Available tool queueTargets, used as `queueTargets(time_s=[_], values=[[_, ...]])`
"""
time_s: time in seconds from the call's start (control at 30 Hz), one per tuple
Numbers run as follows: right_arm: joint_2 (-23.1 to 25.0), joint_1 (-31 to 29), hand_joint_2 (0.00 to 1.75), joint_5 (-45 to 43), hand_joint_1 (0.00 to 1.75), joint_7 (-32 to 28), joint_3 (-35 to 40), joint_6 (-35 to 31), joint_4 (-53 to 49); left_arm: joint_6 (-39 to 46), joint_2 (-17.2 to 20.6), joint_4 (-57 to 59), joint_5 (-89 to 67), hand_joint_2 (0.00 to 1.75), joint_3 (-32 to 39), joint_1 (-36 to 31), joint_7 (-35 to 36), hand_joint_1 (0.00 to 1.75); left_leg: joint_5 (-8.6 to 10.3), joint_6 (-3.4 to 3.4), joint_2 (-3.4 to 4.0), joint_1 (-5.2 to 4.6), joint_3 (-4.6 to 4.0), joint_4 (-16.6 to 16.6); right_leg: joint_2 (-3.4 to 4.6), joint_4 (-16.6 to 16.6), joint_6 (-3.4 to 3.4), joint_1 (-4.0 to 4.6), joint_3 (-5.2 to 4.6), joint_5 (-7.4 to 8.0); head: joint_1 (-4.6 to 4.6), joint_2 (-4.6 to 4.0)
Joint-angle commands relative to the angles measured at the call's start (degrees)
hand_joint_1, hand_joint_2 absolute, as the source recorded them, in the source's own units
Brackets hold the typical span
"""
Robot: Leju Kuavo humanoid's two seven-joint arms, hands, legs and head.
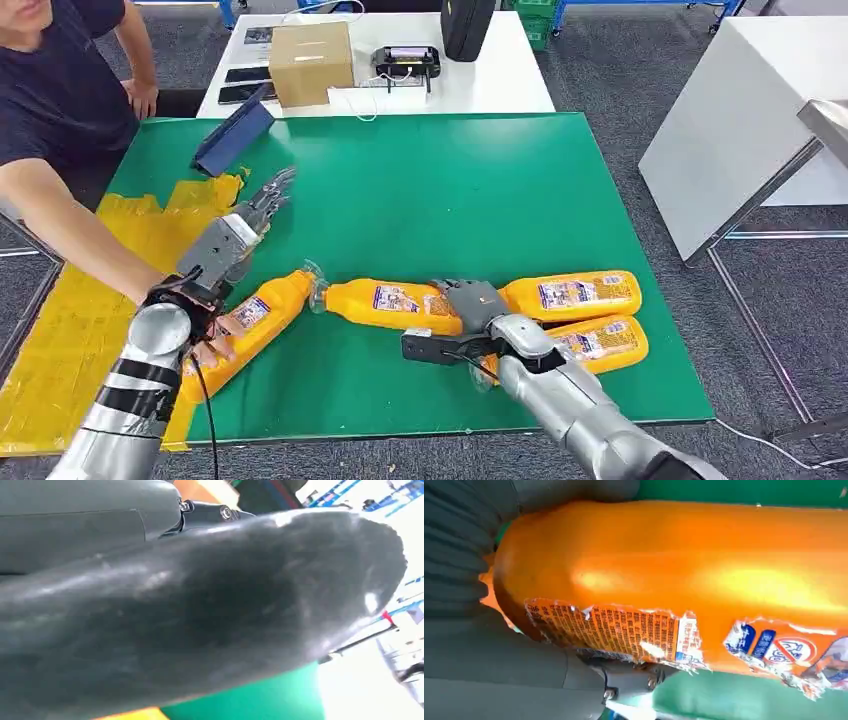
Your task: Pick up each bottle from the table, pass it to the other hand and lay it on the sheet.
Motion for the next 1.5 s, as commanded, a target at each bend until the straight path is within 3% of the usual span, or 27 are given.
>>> queueTargets(time_s=[0.03,0.13,0.27,0.53,0.97,1.33,1.37,1.5], values=[[7.33,17.70,1.75,-17.04,1.75,-4.74,-20.18,-6.69,-32.66,2.03,-4.22,-7.52,8.73,1.75,6.86,7.11,4.57,0.00,-0.12,-0.08,-0.05,0.05,0.03,0.00,0.23,-0.02,-0.09,0.03,0.04,-0.11,0.02,0.00],[7.78,18.90,1.75,-22.01,1.75,-4.66,-19.66,-6.74,-38.54,1.31,-5.24,-9.61,10.61,1.75,6.24,8.30,5.02,0.00,-0.25,-0.14,0.04,0.08,-0.28,0.13,0.44,0.17,-0.15,0.06,-0.29,-0.19,0.00,0.00],[7.78,18.61,1.75,-27.64,1.75,-6.95,-18.06,-6.36,-41.00,0.95,-6.58,-11.11,12.64,1.75,4.15,9.52,4.79,0.00,-0.18,-0.09,-0.22,0.09,-0.42,0.12,0.14,0.10,-0.10,0.06,-0.39,-0.19,0.00,0.00],[5.55,17.10,1.75,-29.42,1.75,-5.26,-10.11,-2.67,-42.49,0.30,-7.35,-16.74,14.49,1.75,-2.26,12.51,3.50,0.00,-0.08,-0.06,-0.09,0.02,-0.54,0.02,0.15,0.01,-0.06,0.02,-0.53,-0.07,0.02,0.00],[3.36,13.73,1.75,-19.25,1.75,-4.54,1.54,2.08,-42.28,-2.23,-7.20,-18.02,15.54,1.75,-6.53,12.47,2.62,0.00,-0.10,-0.07,-0.02,0.04,-0.47,0.00,0.29,-0.01,-0.07,0.04,-0.50,-0.05,0.00,0.00],[2.71,10.40,1.75,-16.20,1.75,-4.25,10.73,3.90,-39.97,-4.51,-7.18,-15.60,22.14,1.75,-7.45,11.13,4.49,0.00,-0.07,-0.07,-0.08,0.04,-0.47,-0.02,0.20,-0.03,-0.09,0.05,-0.47,-0.05,0.00,0.00],[2.47,10.07,1.75,-16.31,1.75,-4.28,11.46,4.09,-39.83,-4.50,-7.02,-15.53,22.38,1.75,-7.54,10.95,4.14,1.75,-0.05,-0.06,-0.07,0.01,-0.51,-0.04,0.15,-0.02,-0.06,0.03,-0.53,-0.03,0.00,0.00],[2.14,9.98,1.75,-16.48,1.75,-4.24,11.63,4.16,-39.81,-4.06,-6.63,-16.38,21.01,1.75,-7.61,10.86,2.48,1.75,-0.09,-0.08,-0.10,0.03,-0.40,-0.04,0.22,-0.03,-0.09,0.03,-0.41,-0.07,0.00,0.00]])
